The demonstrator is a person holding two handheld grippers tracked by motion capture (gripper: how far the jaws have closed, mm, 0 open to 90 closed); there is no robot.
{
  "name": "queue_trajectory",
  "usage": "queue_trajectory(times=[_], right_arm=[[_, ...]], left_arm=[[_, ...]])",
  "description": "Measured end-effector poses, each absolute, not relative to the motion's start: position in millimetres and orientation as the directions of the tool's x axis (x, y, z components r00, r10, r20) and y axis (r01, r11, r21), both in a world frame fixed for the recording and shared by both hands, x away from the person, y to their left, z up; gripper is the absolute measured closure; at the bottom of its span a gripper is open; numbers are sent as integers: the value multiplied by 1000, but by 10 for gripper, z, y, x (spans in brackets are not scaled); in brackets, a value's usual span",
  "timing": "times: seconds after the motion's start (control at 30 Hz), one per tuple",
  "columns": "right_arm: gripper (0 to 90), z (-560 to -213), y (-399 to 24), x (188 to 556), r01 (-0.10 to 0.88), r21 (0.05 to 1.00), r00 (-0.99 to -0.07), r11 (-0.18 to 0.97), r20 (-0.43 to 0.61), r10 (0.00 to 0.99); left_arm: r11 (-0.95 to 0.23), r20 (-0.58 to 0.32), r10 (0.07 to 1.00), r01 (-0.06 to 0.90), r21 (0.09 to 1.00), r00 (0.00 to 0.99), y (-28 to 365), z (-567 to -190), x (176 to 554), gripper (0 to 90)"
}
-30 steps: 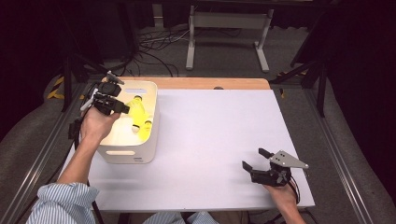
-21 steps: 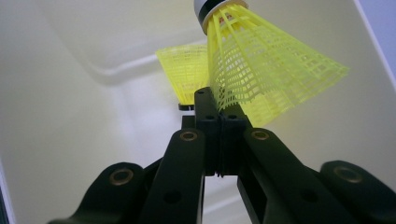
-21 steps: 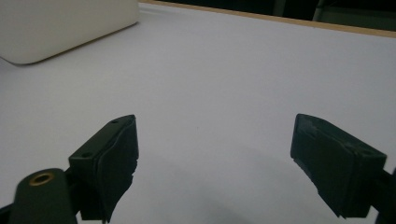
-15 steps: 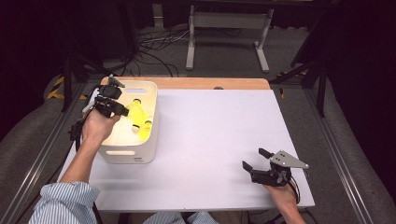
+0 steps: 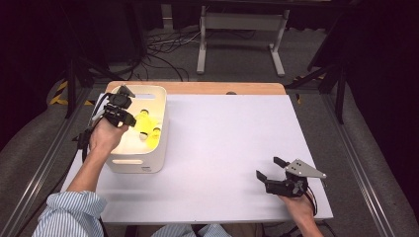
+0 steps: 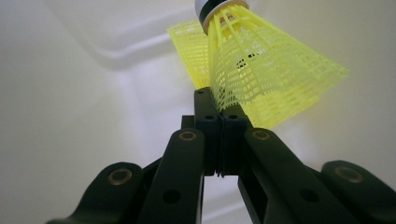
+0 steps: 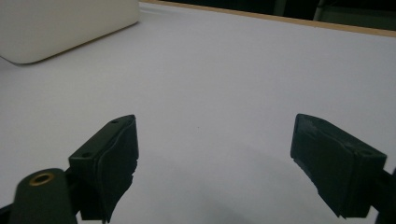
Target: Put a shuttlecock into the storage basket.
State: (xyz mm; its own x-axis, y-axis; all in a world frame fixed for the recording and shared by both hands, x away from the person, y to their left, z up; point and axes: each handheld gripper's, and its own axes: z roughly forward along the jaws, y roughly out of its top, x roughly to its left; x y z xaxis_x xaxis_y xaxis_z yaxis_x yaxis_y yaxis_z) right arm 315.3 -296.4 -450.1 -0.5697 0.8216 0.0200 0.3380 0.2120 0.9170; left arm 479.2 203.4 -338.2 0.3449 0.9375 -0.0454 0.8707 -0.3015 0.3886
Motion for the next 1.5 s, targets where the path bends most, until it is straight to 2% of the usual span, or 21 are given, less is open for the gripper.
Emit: queue_trajectory(times=[0.57,1.0,1.23,1.5], right_arm=[[155,-4500,-2961,3151,339,916,-573,214,21,819],[155,-4503,-2958,3159,337,916,-574,217,17,819],[155,-4503,-2954,3159,335,916,-576,219,15,818],[155,-4504,-2954,3159,338,916,-576,218,19,817]], left_arm=[[-332,-48,928,881,338,369,1981,-3500,4817,876],[-331,-81,922,882,336,377,1937,-3461,4780,542],[-345,-83,914,869,354,397,1887,-3384,4760,456],[-334,-85,917,867,371,389,1884,-3346,4750,401]])
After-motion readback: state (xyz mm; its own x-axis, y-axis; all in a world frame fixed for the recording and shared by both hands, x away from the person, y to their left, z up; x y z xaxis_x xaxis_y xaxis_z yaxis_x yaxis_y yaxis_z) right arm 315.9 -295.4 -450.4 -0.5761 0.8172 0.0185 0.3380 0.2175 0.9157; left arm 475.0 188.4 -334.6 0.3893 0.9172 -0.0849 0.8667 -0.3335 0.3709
